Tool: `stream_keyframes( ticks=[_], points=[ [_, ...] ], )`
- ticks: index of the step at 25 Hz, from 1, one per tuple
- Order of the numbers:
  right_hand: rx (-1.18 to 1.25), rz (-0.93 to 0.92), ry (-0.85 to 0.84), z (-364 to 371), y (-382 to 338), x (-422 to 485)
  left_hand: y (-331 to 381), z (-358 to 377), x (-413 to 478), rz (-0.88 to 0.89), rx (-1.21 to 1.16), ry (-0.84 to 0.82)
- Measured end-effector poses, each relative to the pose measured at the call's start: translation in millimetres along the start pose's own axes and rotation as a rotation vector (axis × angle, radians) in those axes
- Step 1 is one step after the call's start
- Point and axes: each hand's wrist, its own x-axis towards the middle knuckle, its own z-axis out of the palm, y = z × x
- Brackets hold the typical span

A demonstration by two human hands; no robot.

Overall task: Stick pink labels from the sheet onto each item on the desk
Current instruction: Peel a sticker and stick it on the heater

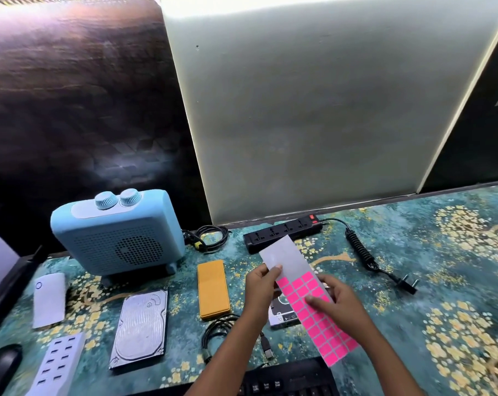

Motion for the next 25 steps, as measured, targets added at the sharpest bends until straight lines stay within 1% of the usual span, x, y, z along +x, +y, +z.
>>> stream_keyframes(
  ticks=[1,2,4,5,6,7,11,13,17,22,25],
  points=[
    [-0.03,-0.03,0.035,3.5,-0.6,-0.4,-0.5,-1.1,0.6,-0.021,0.005,0.011],
    [-0.101,-0.097,0.122,7.3,-2.2,-1.0,-1.3,-1.5,1.3,-0.042,0.008,0.015],
    [-0.297,-0.352,0.381,13.4,-5.9,-1.0,-2.6,0.2,1.6,-0.074,0.012,0.009],
    [-0.379,-0.492,0.458,15.1,-7.0,-0.7,-2.1,2.8,-0.1,-0.087,0.014,-0.006],
    [-0.446,-0.583,0.47,16.8,-7.6,0.2,-1.6,5.4,-1.6,-0.097,0.014,-0.02],
    [-0.504,-0.63,0.454,18.5,-6.5,1.4,-0.8,7.7,-3.2,-0.104,0.013,-0.029],
    [-0.602,-0.612,0.381,20.2,0.3,3.4,3.0,10.7,-4.8,-0.153,0.032,-0.019],
    [-0.622,-0.651,0.358,17.8,1.7,2.6,3.4,9.1,-4.5,-0.207,0.036,-0.028],
    [-0.619,-0.725,0.353,18.1,-3.1,-1.3,3.1,6.1,-4.5,-0.297,-0.003,-0.026],
    [-0.579,-0.673,0.308,20.1,-0.1,0.6,3.0,1.9,-5.6,-0.329,-0.047,-0.031],
    [-0.569,-0.689,0.297,18.7,-1.3,0.8,2.5,0.2,-5.0,-0.372,-0.075,-0.052]
  ],
)
